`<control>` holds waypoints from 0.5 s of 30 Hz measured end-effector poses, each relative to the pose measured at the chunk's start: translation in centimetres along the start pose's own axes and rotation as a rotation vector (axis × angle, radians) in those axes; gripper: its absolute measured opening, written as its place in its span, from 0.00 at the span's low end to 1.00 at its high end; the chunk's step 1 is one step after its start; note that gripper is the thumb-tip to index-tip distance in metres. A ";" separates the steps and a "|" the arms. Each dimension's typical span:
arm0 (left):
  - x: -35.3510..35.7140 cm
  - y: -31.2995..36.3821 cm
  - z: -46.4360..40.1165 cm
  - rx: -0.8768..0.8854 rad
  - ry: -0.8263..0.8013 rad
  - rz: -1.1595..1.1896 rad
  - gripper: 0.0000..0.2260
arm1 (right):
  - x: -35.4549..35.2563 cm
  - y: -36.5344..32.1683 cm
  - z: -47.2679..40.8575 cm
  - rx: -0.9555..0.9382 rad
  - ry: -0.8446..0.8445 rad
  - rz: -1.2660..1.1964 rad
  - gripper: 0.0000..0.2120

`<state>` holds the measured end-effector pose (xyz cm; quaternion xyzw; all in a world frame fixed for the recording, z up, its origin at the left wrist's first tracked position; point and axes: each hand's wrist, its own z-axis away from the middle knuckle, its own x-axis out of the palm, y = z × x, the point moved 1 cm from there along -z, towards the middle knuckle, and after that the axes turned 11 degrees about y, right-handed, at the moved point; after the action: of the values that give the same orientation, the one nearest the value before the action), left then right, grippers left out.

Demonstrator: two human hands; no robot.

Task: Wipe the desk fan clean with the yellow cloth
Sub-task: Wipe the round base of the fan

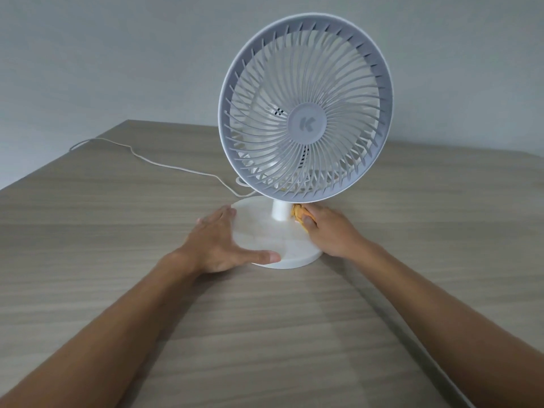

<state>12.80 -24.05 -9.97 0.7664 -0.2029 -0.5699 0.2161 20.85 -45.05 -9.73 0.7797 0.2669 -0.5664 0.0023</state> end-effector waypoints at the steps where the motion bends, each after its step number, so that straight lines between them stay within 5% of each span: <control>1: 0.0 0.0 0.0 -0.004 -0.005 -0.006 0.56 | 0.0 -0.2 0.6 -0.015 0.000 0.000 0.21; 15: 0.7 -1.1 -0.4 -0.002 -0.009 -0.078 0.70 | 0.4 -6.7 4.7 -0.071 -0.101 -0.112 0.24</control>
<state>13.41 -23.48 -11.11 0.7709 -0.1731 -0.5816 0.1935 14.01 -40.60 -9.72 0.7336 0.3293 -0.5944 0.0118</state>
